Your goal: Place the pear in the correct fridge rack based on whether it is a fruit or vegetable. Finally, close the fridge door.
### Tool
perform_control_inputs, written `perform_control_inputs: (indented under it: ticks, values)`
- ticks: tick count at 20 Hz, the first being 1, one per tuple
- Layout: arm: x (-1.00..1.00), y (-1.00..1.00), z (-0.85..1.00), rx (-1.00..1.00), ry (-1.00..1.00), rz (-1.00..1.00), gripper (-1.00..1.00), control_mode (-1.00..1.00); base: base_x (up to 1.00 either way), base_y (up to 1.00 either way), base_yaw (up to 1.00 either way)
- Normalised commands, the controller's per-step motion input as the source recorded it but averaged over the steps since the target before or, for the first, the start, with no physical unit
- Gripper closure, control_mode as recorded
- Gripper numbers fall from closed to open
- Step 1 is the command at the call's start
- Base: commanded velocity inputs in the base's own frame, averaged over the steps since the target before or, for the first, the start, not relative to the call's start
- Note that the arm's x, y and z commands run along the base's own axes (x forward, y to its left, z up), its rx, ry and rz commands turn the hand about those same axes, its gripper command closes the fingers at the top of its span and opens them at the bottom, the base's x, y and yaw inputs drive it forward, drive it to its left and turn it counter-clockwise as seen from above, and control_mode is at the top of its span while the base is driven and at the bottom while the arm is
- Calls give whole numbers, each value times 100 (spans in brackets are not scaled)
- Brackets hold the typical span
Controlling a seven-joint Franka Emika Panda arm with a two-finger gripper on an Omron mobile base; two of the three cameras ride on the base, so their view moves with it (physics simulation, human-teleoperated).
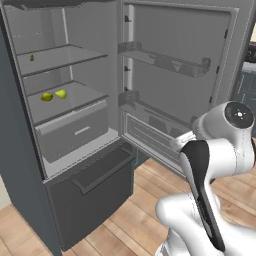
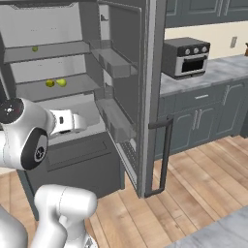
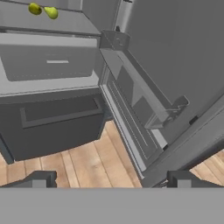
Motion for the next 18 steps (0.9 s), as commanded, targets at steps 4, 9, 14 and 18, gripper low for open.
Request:
perform_control_inputs:
  ticks: [4, 9, 14, 18]
  values:
    - [0, -1, 0, 0, 0, 0, -100, -100, 0, 0, 0]
    - [-10, -28, 0, 1, -4, -3, -100, -100, 0, 0, 0]
    - [-44, -73, 0, 5, -12, -13, -100, -100, 0, 0, 0]
    - [-29, -79, 0, 6, -13, -19, -100, -100, 0, 0, 0]
